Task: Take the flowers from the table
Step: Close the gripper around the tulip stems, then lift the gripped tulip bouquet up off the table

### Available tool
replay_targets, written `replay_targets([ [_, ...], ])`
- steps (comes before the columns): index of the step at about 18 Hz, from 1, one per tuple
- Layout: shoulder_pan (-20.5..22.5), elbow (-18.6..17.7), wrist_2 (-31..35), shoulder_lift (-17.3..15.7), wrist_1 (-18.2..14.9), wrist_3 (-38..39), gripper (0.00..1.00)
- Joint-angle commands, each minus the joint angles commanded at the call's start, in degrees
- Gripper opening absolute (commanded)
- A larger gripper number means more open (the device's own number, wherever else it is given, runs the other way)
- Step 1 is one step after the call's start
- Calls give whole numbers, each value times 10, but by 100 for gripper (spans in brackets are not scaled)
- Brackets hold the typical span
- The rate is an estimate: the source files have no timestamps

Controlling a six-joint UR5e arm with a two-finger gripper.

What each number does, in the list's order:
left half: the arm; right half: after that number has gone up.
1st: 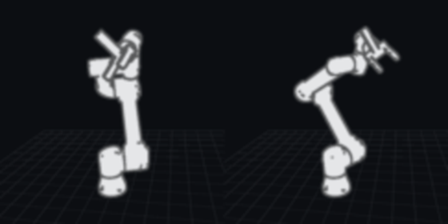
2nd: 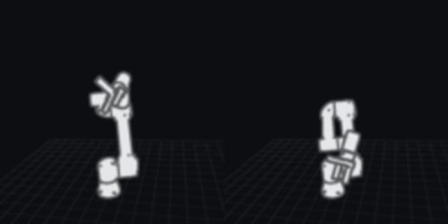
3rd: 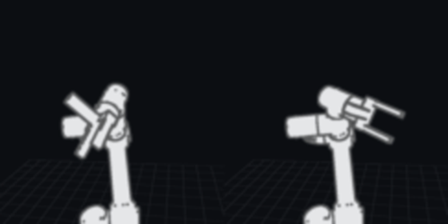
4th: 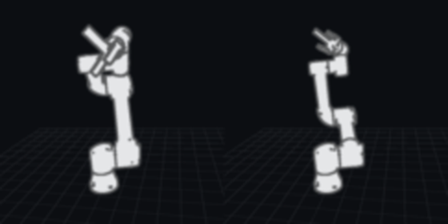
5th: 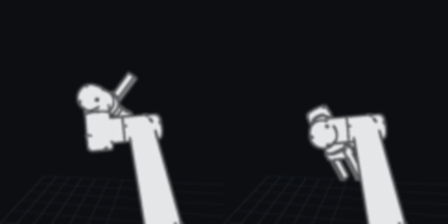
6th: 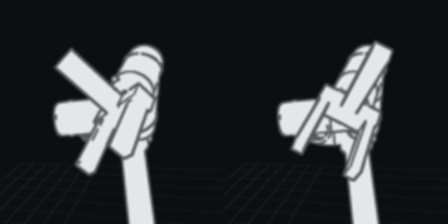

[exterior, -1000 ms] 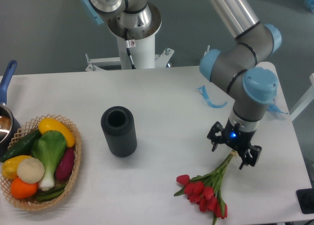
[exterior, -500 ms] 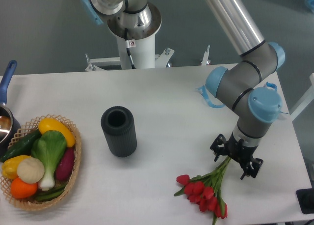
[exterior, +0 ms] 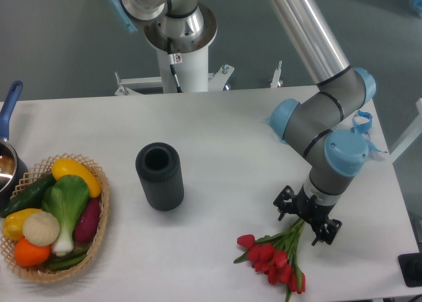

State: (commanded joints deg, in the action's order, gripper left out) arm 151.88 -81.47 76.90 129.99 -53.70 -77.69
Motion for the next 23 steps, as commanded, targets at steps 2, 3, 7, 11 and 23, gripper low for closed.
replay_targets([
  [2, -1, 0, 0, 0, 0, 1, 84],
  [3, -1, 0, 0, 0, 0, 1, 73],
  [7, 0, 1, -1, 0, 12, 1, 47],
  [11, 0, 1, -1, -1, 15, 9, 33],
  [23, 4, -10, -27, -93, 14, 25, 22],
])
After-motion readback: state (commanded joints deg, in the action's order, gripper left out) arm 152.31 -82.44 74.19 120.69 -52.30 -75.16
